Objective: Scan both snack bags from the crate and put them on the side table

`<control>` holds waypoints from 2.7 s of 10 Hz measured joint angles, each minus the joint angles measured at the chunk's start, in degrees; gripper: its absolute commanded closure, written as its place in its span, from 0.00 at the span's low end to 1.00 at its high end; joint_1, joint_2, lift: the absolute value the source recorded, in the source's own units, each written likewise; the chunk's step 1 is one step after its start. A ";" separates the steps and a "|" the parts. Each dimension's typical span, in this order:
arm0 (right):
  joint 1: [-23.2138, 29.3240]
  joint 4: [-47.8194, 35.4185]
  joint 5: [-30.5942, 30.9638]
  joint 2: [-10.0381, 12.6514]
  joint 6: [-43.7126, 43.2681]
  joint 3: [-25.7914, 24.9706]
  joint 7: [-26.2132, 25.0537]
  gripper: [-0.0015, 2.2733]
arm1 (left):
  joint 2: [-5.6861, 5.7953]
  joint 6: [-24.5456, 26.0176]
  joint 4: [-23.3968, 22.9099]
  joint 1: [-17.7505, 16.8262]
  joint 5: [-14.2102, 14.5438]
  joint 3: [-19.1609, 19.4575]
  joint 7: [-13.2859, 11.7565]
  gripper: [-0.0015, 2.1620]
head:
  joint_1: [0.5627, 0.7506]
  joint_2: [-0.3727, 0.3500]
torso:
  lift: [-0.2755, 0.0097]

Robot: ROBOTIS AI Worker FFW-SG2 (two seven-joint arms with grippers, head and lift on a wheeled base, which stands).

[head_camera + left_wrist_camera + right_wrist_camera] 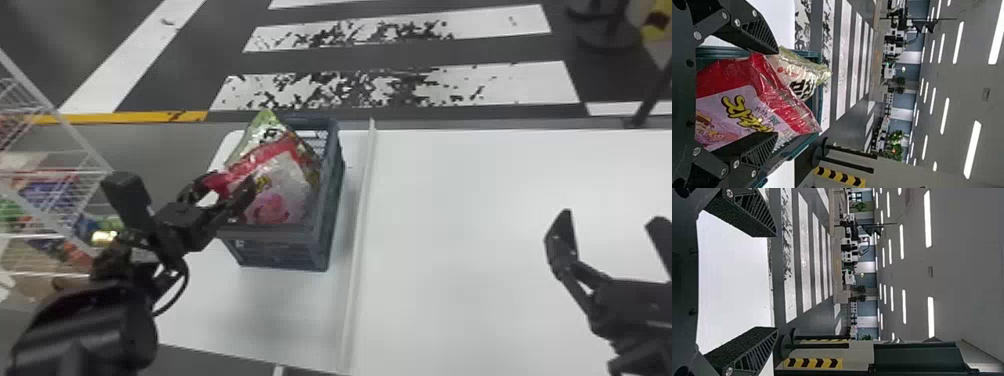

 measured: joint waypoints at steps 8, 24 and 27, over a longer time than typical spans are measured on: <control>-0.51 -0.23 0.00 -0.26 0.44 0.83 0.00 0.04 | -0.40 6.29 -10.53 4.10 0.01 4.68 0.96 0.99 | 0.70 0.86 | 0.66; 0.43 -0.85 0.70 0.10 -0.02 0.95 0.00 0.03 | -4.67 10.98 -2.12 4.20 41.97 -7.93 -0.60 0.99 | 0.70 0.54 | 0.66; 0.74 -1.23 0.70 0.10 -0.09 0.76 -0.09 0.03 | -4.82 10.61 1.98 0.62 35.21 -18.34 2.40 0.99 | 0.70 0.35 | 0.66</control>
